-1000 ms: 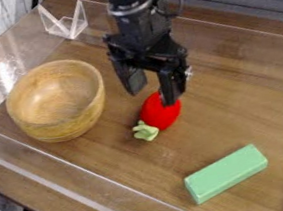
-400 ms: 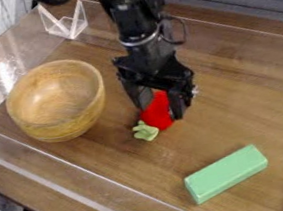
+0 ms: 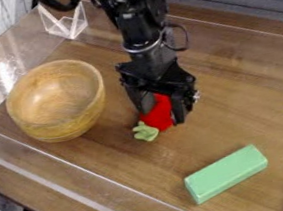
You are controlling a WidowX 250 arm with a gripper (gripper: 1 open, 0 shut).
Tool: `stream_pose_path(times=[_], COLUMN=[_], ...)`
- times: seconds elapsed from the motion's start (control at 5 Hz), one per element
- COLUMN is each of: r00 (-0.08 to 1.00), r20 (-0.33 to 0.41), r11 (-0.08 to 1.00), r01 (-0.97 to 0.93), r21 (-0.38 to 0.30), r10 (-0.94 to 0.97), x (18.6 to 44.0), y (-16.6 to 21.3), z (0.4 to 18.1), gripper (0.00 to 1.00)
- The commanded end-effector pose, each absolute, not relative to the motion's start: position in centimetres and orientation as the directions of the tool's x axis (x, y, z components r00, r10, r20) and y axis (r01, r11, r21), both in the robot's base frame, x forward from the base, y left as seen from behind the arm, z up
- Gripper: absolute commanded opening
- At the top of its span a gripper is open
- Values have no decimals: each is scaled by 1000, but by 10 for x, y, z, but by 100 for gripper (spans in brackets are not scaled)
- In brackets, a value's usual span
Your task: Move the red object to the left side of the table
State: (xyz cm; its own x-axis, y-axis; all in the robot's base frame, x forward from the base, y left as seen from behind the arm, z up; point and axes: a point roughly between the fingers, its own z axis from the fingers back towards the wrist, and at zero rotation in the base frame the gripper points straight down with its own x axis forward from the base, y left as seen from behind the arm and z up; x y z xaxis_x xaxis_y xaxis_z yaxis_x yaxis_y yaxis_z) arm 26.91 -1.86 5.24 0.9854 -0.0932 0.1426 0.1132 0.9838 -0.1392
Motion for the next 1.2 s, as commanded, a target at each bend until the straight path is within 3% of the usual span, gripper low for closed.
stream_pose_path(times=[0.0, 1.0], r00=[979, 984], r20=[190, 177], r11=[985, 987], r01=[107, 63], r21=[-138, -150], r10=[-80, -36], x=[281, 286], y=[-15, -4], z=[64, 61], gripper=[100, 100])
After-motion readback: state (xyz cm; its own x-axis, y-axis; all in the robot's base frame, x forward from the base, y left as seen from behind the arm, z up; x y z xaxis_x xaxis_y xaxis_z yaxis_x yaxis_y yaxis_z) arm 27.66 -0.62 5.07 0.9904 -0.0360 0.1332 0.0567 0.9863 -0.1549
